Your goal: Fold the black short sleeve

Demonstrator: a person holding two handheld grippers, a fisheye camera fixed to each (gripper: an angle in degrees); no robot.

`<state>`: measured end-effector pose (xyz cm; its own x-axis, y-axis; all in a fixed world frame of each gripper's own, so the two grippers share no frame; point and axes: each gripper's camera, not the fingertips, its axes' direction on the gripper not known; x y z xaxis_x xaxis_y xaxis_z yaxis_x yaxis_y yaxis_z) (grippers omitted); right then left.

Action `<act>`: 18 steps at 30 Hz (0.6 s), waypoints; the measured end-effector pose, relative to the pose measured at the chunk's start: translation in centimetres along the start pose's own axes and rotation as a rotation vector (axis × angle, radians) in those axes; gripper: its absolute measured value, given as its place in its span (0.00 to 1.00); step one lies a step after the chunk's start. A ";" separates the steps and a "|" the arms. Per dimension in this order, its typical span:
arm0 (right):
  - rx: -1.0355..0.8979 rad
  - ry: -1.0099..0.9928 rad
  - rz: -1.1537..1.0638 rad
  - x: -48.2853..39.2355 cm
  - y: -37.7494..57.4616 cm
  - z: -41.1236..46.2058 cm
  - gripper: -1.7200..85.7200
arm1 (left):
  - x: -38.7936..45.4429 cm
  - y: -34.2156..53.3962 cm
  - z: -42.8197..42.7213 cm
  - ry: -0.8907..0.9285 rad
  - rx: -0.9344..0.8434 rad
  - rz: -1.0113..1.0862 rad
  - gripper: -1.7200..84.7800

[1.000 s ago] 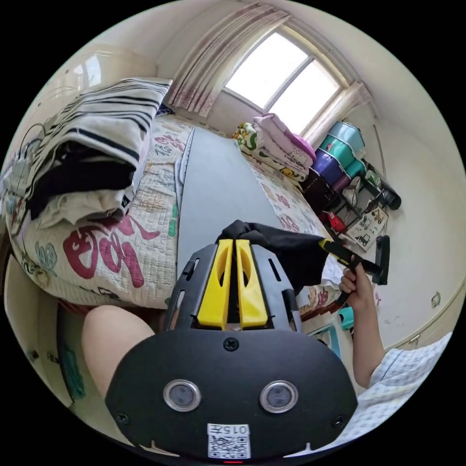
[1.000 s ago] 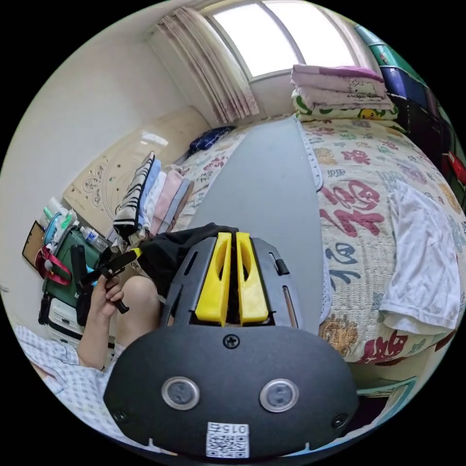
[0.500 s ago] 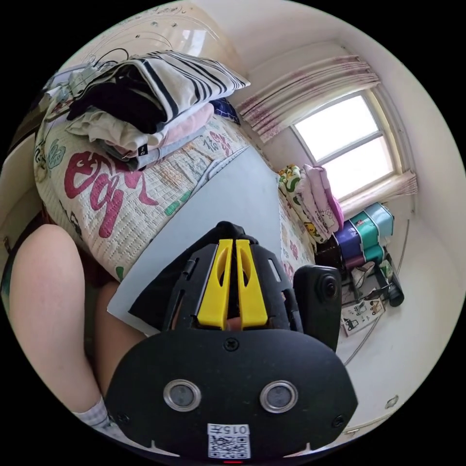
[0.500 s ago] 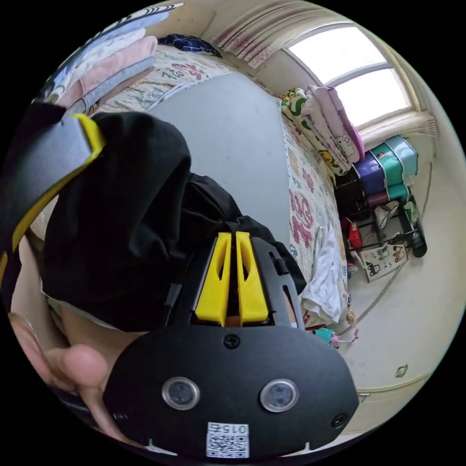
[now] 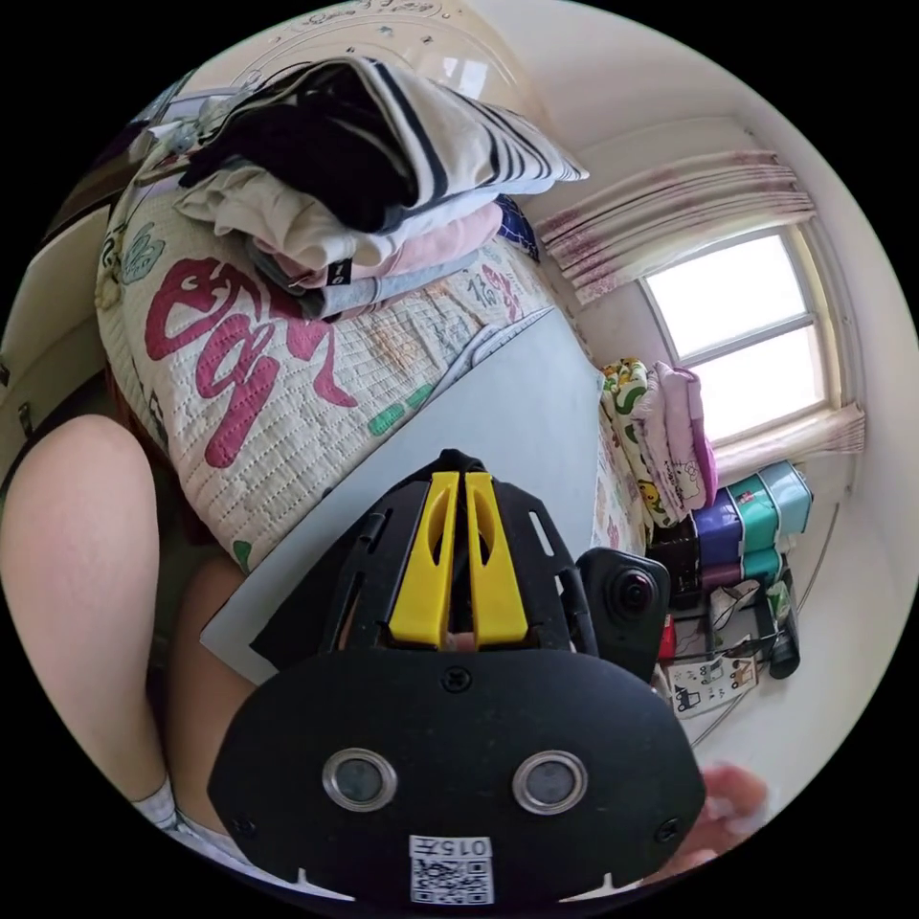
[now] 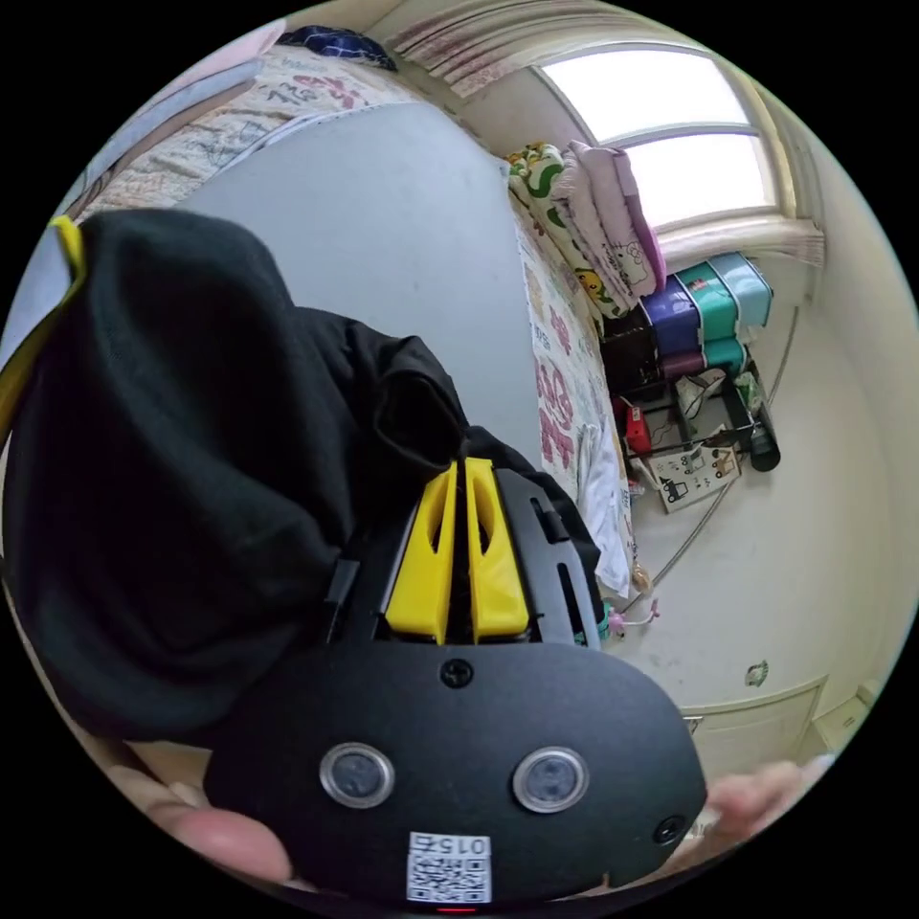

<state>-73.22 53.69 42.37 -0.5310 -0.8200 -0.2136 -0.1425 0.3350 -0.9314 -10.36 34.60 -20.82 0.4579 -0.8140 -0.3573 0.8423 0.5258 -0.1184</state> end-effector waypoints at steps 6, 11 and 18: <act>-0.015 0.011 -0.039 -1.9 -1.4 -0.9 0.03 | -0.1 -0.7 0.8 -0.002 -0.005 -0.036 0.01; -0.028 0.020 -0.019 -3.1 -2.0 -1.2 0.03 | 0.1 -1.4 1.7 -0.007 -0.018 -0.009 0.01; -0.032 0.045 0.004 -4.5 -2.2 -1.8 0.03 | -0.4 -2.2 2.5 0.005 -0.040 -0.005 0.01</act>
<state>-71.97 57.49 45.94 -0.5685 -0.7973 -0.2028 -0.1666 0.3530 -0.9207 -11.65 33.17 -18.15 0.4525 -0.8153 -0.3614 0.8325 0.5315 -0.1567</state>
